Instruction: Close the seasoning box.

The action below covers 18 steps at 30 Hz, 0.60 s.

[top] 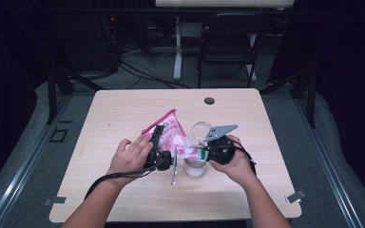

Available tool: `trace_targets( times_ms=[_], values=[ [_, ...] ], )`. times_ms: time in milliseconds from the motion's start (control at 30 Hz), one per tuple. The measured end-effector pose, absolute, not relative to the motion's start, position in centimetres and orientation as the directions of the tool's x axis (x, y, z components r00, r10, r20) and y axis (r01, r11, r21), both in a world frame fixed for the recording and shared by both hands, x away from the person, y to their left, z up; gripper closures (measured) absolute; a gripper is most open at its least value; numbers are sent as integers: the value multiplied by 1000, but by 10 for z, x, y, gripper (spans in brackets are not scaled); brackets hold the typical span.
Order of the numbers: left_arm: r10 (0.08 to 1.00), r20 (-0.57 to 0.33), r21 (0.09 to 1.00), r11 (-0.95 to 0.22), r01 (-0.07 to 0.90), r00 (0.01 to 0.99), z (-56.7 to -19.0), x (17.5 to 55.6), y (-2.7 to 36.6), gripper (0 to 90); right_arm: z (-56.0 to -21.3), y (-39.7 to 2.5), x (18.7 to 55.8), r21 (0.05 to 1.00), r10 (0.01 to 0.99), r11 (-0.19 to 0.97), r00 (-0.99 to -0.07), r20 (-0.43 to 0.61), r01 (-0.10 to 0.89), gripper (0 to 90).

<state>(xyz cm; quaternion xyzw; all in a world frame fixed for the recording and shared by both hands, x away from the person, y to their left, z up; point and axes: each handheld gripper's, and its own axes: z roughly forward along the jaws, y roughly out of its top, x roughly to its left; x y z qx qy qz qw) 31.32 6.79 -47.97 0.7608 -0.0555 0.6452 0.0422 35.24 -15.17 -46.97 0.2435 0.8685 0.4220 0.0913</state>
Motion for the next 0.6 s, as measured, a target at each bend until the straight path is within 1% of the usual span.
trace_targets(
  times_ms=[600],
  values=[
    [-51, 990, -31, -989, -146, 133, -479, 310, 67, 679, -469, -153, 353, 775, 525, 517, -850, 47, 363, 900]
  ],
)
